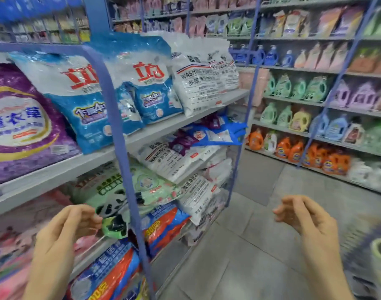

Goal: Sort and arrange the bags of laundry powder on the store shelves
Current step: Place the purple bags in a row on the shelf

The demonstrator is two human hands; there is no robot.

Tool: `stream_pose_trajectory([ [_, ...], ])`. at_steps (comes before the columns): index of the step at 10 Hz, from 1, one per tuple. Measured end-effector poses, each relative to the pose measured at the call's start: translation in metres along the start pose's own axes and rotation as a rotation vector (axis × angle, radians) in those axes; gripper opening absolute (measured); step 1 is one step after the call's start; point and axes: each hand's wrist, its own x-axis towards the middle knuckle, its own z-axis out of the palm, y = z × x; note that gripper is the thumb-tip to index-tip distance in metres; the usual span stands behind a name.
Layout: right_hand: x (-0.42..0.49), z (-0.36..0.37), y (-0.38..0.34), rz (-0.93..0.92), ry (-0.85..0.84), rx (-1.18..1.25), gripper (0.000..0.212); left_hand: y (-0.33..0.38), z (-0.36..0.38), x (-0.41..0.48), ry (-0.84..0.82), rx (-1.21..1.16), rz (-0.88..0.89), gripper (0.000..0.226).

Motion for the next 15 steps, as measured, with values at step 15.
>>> stream_pose_trajectory([
  [15, 0.653, 0.101, 0.391, 0.164, -0.77, -0.202, 0.019, -0.181, 0.487, 0.308, 0.657, 0.082, -0.264, 0.031],
])
